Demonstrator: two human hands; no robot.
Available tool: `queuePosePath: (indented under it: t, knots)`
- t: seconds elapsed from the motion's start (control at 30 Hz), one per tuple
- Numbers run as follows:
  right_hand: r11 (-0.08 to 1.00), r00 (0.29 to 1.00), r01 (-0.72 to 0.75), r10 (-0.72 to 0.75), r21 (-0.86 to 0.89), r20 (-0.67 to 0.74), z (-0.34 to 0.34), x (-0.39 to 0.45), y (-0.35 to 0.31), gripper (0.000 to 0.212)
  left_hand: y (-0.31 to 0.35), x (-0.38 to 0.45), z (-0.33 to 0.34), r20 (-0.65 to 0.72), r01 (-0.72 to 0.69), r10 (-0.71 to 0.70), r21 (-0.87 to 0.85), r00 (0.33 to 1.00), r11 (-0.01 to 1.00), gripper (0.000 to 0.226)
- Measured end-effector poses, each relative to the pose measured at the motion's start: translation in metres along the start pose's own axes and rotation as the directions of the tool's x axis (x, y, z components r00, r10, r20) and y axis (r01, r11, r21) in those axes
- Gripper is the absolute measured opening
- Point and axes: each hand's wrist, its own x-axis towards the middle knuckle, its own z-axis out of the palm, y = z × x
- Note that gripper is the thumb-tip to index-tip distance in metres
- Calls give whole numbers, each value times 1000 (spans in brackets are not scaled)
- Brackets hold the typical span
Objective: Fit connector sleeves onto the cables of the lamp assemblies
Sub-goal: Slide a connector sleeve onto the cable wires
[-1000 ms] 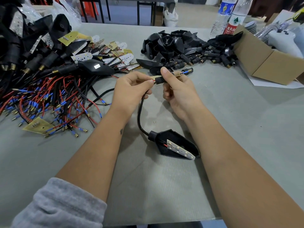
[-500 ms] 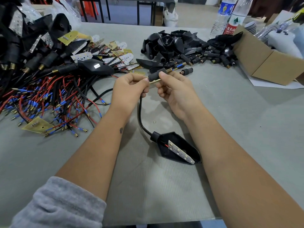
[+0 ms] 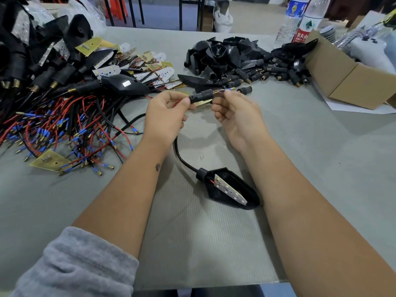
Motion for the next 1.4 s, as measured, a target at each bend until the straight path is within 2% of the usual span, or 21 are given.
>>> queuePosePath:
  t: [0.27,0.43,0.83,1.0,1.1,1.23,1.33,1.4]
  knots:
    - [998,996,53,-55,-36,-71,-3,0,0,13,-2,2,-1,1,21,-21,59,1000,998,16]
    - [993,997,58,-62,-107,-36,-3,0,1,16,-1,3,-1,18,53,-54,52,998,997,18]
    - [998,992,57,-58,-15,-109,-3,2,3,20,-7,5,-2,-7,-37,38,111,999,993,20]
    - [997,997,65,-66,-29,-50,-4,2,2,21,-8,6,-3,-4,-39,40,108,999,993,21]
    - [998,998,67,-66,-10,18,-1,1,1,4,-8,6,-3,-12,-29,30,96,999,995,20]
    - [997,993,48,-41,-58,108,1,-1,4,28,-7,5,-5,3,-56,56,43,998,997,17]
    - [994,990,72,-61,-81,130,3,-2,5,22,-5,3,-5,40,-53,54,-34,998,998,15]
    - [997,992,73,-71,-24,103,3,-1,4,16,-3,4,-3,42,-3,6,-78,999,997,12]
